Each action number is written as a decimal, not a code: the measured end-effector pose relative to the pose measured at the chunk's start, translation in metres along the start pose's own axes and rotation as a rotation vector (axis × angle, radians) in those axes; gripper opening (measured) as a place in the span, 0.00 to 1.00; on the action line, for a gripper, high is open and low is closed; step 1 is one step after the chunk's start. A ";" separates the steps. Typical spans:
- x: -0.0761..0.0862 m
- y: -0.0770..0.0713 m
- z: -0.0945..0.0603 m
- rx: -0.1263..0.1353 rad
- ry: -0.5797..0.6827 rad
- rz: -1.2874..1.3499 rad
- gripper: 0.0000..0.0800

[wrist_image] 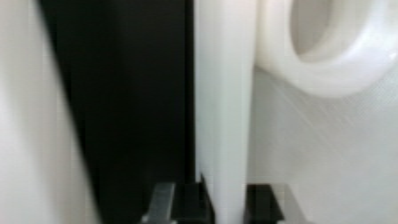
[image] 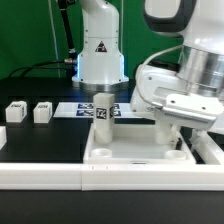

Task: Assemble square table

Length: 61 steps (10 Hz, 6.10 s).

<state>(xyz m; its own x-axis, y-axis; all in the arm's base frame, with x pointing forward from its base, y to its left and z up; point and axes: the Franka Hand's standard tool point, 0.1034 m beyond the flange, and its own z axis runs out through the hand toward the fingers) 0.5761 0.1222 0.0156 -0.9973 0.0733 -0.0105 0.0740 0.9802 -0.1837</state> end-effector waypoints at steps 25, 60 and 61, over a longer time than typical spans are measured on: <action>-0.013 -0.143 -0.052 0.129 -0.017 0.263 0.81; 0.126 -0.278 -0.005 0.701 0.293 2.920 0.81; 0.137 -0.276 -0.002 0.827 0.308 2.881 0.81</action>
Offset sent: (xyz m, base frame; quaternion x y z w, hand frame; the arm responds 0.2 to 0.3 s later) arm 0.0042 0.0030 0.0049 0.0104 0.0273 -0.0393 0.9988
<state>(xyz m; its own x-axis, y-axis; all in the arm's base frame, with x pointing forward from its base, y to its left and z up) 0.4188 -0.1378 0.0668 0.8510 0.0195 -0.5249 -0.0061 -0.9989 -0.0469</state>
